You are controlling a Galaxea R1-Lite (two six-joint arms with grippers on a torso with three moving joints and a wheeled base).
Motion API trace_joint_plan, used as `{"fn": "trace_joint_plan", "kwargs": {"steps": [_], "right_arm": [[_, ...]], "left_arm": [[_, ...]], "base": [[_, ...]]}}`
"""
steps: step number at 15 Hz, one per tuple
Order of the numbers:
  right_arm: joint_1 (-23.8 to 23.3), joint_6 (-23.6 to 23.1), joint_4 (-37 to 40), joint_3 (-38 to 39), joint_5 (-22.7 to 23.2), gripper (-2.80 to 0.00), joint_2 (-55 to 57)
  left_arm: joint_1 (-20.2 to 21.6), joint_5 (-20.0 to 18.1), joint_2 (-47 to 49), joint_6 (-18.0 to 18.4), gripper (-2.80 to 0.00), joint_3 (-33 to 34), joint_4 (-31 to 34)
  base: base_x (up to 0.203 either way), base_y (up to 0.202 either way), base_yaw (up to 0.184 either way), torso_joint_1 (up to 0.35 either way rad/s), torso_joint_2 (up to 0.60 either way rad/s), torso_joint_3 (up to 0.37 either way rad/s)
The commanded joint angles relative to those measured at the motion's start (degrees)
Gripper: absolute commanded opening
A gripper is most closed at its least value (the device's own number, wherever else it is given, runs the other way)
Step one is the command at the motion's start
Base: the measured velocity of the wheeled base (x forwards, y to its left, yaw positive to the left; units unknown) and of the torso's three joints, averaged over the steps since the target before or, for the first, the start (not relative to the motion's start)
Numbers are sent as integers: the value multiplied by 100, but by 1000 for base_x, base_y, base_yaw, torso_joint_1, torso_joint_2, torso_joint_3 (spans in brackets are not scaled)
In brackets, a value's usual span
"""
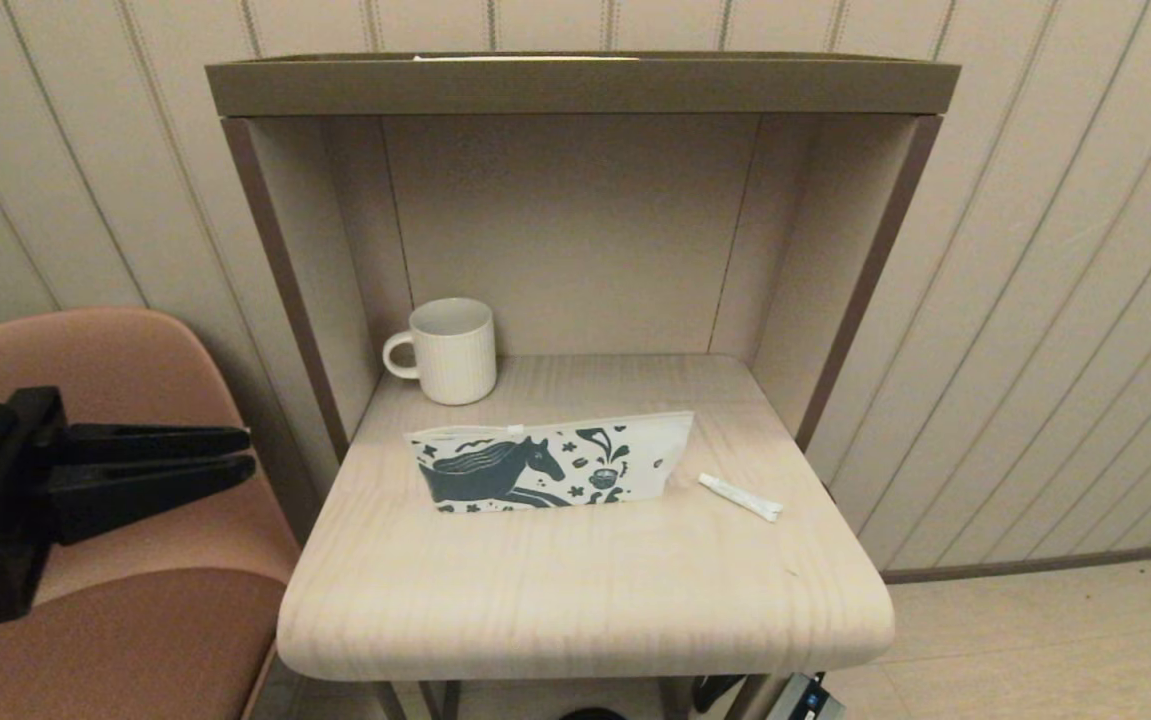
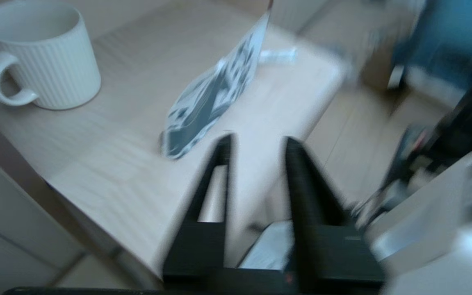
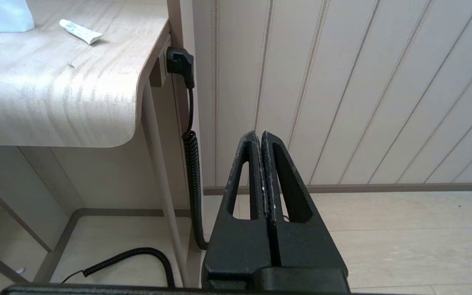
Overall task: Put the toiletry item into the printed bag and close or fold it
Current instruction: Pick up the storage bag
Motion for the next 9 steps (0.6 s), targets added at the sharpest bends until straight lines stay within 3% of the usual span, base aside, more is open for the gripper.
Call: {"fn": "trace_joint_plan", "kwargs": {"steps": [1, 6, 9], "right_arm": [[1, -11, -4, 0, 4, -280, 8], [-7, -2, -4, 0, 4, -280, 8], [-7, -2, -4, 0, 4, -280, 8]], "left_arm": [[1, -74, 868, 671, 0, -28, -41], [329, -106, 2091, 1546, 0, -376, -556], [81, -94, 2541, 2183, 0, -535, -615]], "base": [[0, 0, 0, 0, 0, 0], [0, 0, 0, 0, 0, 0], [0, 0, 0, 0, 0, 0]]}}
